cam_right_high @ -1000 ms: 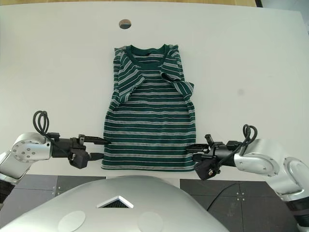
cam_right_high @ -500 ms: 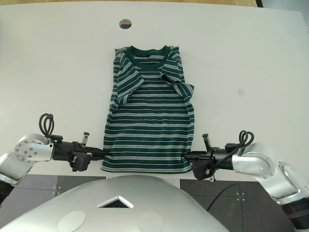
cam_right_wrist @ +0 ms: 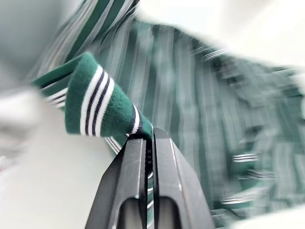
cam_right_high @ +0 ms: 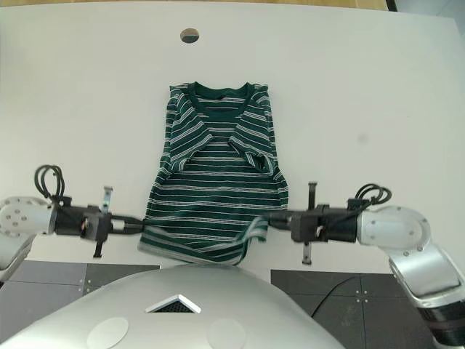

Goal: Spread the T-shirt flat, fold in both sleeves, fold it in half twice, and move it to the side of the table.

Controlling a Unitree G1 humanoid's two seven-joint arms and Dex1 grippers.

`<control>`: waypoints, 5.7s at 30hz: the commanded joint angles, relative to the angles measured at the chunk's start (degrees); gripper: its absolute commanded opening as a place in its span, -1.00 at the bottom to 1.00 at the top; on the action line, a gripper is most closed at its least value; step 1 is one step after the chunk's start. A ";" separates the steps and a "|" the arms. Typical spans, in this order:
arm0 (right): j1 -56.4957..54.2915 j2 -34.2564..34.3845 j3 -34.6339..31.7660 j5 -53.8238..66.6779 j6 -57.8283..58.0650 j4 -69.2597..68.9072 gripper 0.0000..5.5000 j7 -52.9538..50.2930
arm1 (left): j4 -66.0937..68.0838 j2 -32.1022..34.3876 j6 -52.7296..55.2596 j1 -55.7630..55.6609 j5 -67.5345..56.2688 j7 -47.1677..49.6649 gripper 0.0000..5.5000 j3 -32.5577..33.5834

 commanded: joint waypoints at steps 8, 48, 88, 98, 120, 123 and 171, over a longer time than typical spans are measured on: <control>-18.73 10.95 1.54 -3.67 13.85 12.82 -0.96 -9.09 | 13.02 -15.29 23.31 -20.98 3.41 15.67 -0.94 3.57; -46.28 29.40 5.25 -22.90 7.26 51.63 -0.34 -22.56 | 57.36 -37.31 32.12 -50.23 10.33 33.65 -0.58 18.67; -34.27 14.56 19.49 -32.95 14.63 38.93 -0.95 11.06 | 12.75 -23.87 40.99 -22.30 23.59 19.19 -0.96 -7.65; -15.91 5.82 19.37 -24.52 21.28 5.59 -0.95 13.90 | 16.65 -23.76 36.53 -23.28 23.36 19.41 -0.96 -5.81; -37.11 24.30 27.83 -21.08 26.23 12.53 -0.95 6.08 | 16.66 -26.34 33.62 -22.73 24.09 19.42 -0.96 -7.33; -37.19 24.26 30.99 -23.78 25.32 15.45 -0.95 6.72 | 16.26 -26.69 33.76 -22.56 24.20 19.47 -0.96 -7.36; -14.03 2.30 3.46 -30.55 -7.96 5.84 -0.68 -5.45 | 5.96 -22.85 0.08 -16.50 24.40 25.24 -0.72 7.58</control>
